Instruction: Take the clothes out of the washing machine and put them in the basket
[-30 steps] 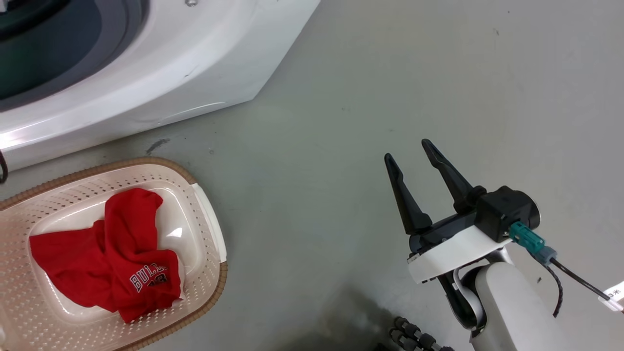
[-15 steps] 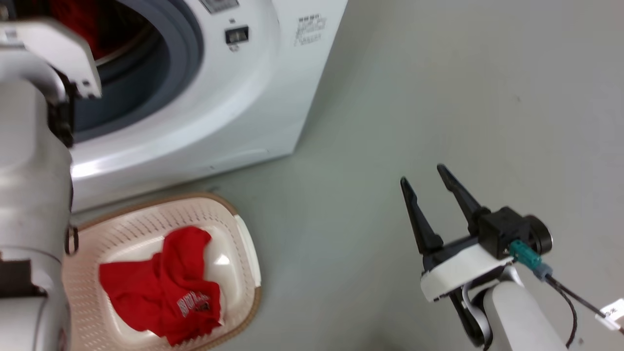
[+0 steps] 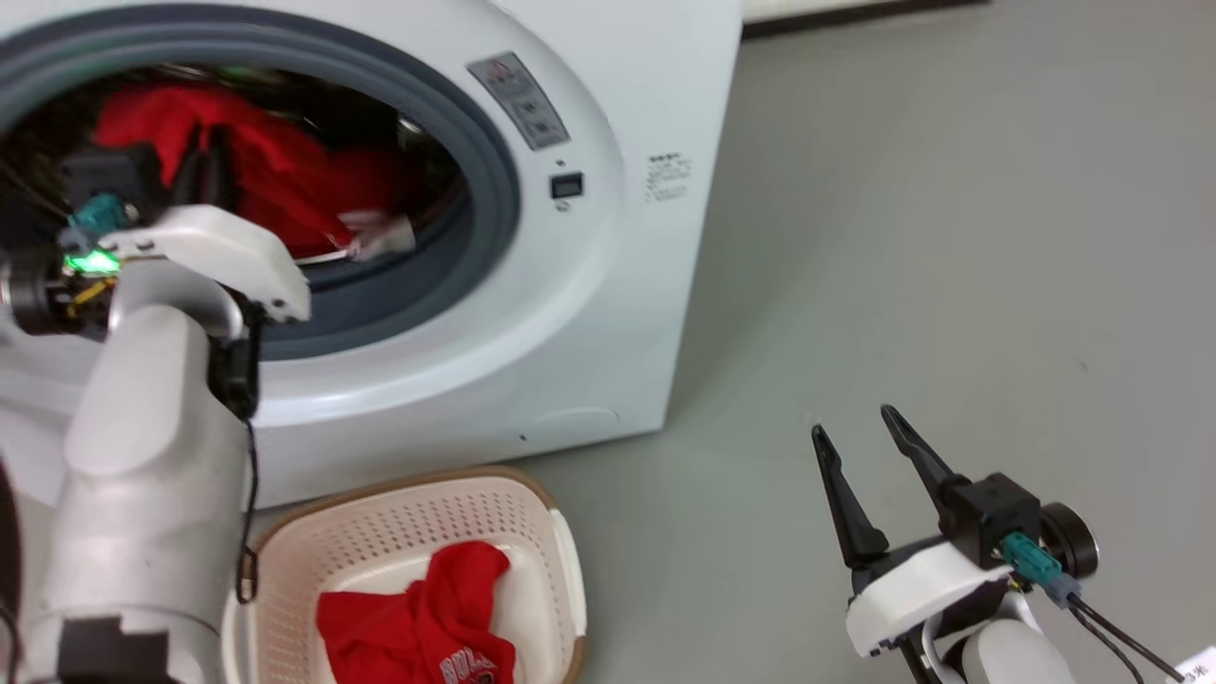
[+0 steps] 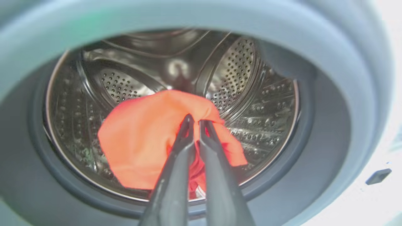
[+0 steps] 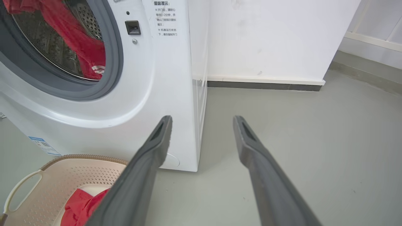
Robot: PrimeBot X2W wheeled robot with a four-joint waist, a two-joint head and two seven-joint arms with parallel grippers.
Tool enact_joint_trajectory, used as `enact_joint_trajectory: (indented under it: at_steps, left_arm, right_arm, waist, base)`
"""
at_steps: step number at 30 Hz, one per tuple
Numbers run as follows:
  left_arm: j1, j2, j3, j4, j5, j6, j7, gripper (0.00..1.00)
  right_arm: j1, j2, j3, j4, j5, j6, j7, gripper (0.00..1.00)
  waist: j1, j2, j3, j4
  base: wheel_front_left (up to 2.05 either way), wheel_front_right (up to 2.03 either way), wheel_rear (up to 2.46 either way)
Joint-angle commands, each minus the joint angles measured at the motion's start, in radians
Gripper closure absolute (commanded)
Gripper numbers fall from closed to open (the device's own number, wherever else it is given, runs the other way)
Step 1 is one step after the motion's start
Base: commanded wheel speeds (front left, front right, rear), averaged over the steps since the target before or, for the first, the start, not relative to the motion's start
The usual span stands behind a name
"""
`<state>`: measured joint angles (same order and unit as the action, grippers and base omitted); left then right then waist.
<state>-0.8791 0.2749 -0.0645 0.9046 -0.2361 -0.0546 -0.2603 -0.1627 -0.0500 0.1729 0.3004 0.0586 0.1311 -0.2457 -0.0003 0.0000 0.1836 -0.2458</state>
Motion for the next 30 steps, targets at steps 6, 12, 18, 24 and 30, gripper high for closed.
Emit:
enact_joint_trajectory:
  at_steps: [6, 12, 18, 24, 30]
  left_arm:
    - [0.131, -0.043, 0.008, -0.189, -0.011, -0.012, -0.007, 1.00]
    - [0.248, -0.080, 0.000, -0.413, -0.014, -0.011, -0.006, 1.00]
    - [0.340, -0.093, -0.023, -0.682, -0.007, 0.004, 0.020, 1.00]
    - [0.439, -0.085, -0.045, -0.968, 0.005, 0.030, 0.106, 1.00]
    - [0.607, -0.087, -0.061, -1.135, 0.004, 0.065, 0.179, 1.00]
  right_arm:
    - [0.055, 0.000, -0.011, -0.020, -0.015, -0.001, 0.023, 0.00]
    - [0.090, 0.000, -0.021, -0.047, -0.023, -0.001, 0.046, 0.00]
    - [0.113, 0.000, -0.033, -0.072, -0.030, -0.001, 0.062, 0.00]
    - [0.122, 0.000, -0.035, -0.092, -0.034, -0.001, 0.075, 0.00]
    - [0.126, 0.000, -0.022, -0.098, -0.023, -0.001, 0.075, 0.00]
  waist:
    - [0.0003, 0.0000, -0.094, 0.085]
    - [0.0003, 0.0000, -0.130, 0.119]
    - [0.0003, 0.0000, -0.149, 0.146]
    - [0.0003, 0.0000, -0.151, 0.158]
    - [0.0003, 0.0000, -0.127, 0.153]
  base:
    - [0.00, 0.00, 0.00]
    - [0.00, 0.00, 0.00]
    - [0.00, 0.00, 0.00]
    - [0.00, 0.00, 0.00]
    - [0.00, 0.00, 0.00]
